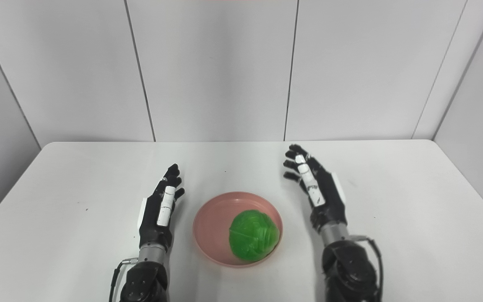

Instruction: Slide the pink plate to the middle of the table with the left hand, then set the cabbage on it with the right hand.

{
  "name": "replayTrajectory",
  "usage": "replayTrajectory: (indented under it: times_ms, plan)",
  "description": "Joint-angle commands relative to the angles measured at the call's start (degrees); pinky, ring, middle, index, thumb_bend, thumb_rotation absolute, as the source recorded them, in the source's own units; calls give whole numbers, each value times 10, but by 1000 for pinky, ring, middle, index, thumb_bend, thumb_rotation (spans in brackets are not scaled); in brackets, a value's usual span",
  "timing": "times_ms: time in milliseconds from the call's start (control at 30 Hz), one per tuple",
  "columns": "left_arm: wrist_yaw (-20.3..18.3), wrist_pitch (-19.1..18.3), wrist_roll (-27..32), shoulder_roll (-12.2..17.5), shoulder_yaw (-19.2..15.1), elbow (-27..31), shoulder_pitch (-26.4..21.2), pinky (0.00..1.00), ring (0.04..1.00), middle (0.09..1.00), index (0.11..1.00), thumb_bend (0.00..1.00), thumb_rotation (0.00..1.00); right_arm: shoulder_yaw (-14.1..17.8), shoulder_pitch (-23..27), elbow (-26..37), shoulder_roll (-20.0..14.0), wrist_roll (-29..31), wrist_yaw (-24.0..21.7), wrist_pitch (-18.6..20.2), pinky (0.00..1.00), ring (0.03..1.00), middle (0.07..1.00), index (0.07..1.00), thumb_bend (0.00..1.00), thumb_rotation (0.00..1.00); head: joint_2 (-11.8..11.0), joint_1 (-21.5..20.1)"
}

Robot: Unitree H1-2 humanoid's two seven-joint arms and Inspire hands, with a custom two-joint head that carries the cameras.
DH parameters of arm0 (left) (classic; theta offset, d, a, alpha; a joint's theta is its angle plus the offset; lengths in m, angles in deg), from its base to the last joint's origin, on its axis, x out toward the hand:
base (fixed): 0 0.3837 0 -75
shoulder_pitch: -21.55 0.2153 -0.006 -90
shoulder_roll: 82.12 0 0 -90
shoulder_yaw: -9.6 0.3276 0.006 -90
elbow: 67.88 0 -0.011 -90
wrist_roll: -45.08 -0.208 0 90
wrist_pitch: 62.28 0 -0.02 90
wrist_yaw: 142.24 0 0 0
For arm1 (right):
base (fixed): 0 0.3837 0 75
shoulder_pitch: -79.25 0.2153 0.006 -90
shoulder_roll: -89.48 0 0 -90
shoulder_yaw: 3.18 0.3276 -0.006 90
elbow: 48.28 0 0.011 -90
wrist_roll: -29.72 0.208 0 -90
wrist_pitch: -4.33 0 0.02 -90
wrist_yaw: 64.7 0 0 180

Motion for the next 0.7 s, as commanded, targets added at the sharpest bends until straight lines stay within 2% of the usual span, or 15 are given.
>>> replayTrajectory:
  times_ms: [0, 267, 500, 667]
  plan:
    - [13, 17, -10, -4, 3, -4, -12, 913, 944, 947, 861, 904, 834, 5, 10, 5, 8, 20, 19, -23, 771, 809, 840, 810, 814, 808, 1, 1]
    - [27, 8, -15, -10, 6, -6, -11, 927, 938, 940, 867, 907, 841, -22, -18, -32, 21, 5, 49, -79, 874, 867, 876, 828, 825, 875, 3, 1]
    - [24, 2, -10, -9, 6, -4, -11, 916, 933, 936, 869, 913, 845, -46, -31, -46, 21, -2, 58, -103, 968, 929, 922, 862, 827, 938, 3, 1]
    - [22, -2, -10, -8, 7, -3, -10, 898, 927, 934, 869, 907, 849, -68, -35, -47, 11, -19, 60, -107, 998, 947, 936, 891, 830, 969, 3, 1]
